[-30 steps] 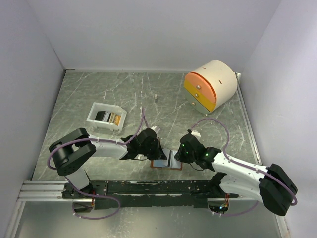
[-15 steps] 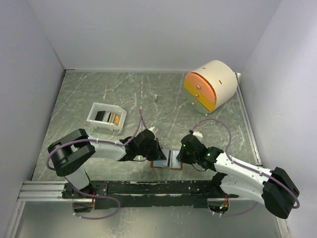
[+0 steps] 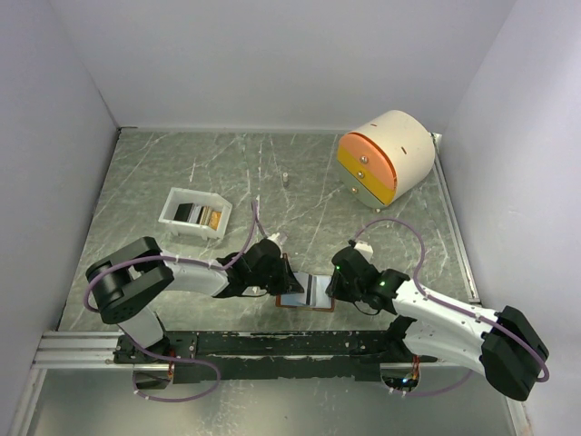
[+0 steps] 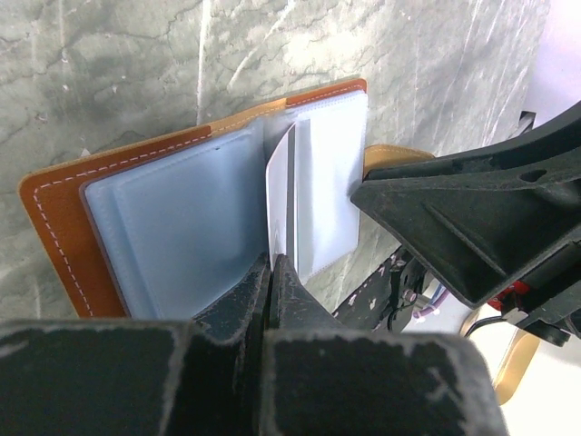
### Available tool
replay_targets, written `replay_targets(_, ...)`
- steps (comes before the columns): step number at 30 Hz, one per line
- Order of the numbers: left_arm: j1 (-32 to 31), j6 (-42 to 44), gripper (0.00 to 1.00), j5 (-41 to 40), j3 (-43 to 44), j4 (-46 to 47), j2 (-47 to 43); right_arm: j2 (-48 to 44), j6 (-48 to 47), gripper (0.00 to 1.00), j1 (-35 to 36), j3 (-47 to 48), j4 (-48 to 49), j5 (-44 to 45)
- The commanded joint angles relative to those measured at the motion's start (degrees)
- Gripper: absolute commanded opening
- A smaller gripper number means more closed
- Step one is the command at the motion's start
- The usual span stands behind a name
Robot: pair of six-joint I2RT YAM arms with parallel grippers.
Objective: Put the credit cards into the card holder
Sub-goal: Insert the credit card into the card holder.
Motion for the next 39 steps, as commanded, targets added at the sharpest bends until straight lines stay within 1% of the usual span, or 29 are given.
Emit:
replay_targets(1,-0.24,-0.11,0.07,-1.78,-2.27,-0.14,2.76,-0.48,0.85,0.25,0.14,-1.26,0.91,0.56)
replay_targets(7,-1.18,-1.77,0.07,-0.32,-2.56,3.44,5.20,0.45,0.76,0.24,0.12,-1.13,1.51,0.56)
replay_targets(13,-1.31,-1.63,0.07,-1.64,-2.58,2.84,4.85,0.19,1.01,0.23,0.11,-1.80,2.18,0.14)
replay_targets(20,-1.81,-0.64,0.07,-0.47,-1.95,2.83,5.57,0.26,0.82,0.23,0.09,-1.80,2.37,0.03)
replay_targets(25,-1.92,0.47,0.11,-0.16,-0.74,1.22,5.76,0.52,0.62,0.22,0.16,-1.55,2.93,-0.06)
replay_targets(31,-1.93,2.13,0.09,0.30,1.40,-0.06,6.14,0.79,0.37,0.22,0.09,-1.28,3.46,-0.21)
replay_targets(33,-1.94,1.74,0.09,0.94,1.31,0.90,6.43,0.75,0.38,0.22,0.11,-1.21,3.32,-0.18)
replay_targets(37,-2.01,0.42,0.13,1.81,0.66,2.74,6.81,0.59,0.33,0.22,0.15,-1.19,3.23,0.06)
replay_targets(39,-2.01,0.21,0.20,1.75,0.80,1.88,6.63,0.67,0.45,0.22,0.11,-1.19,3.36,-0.06)
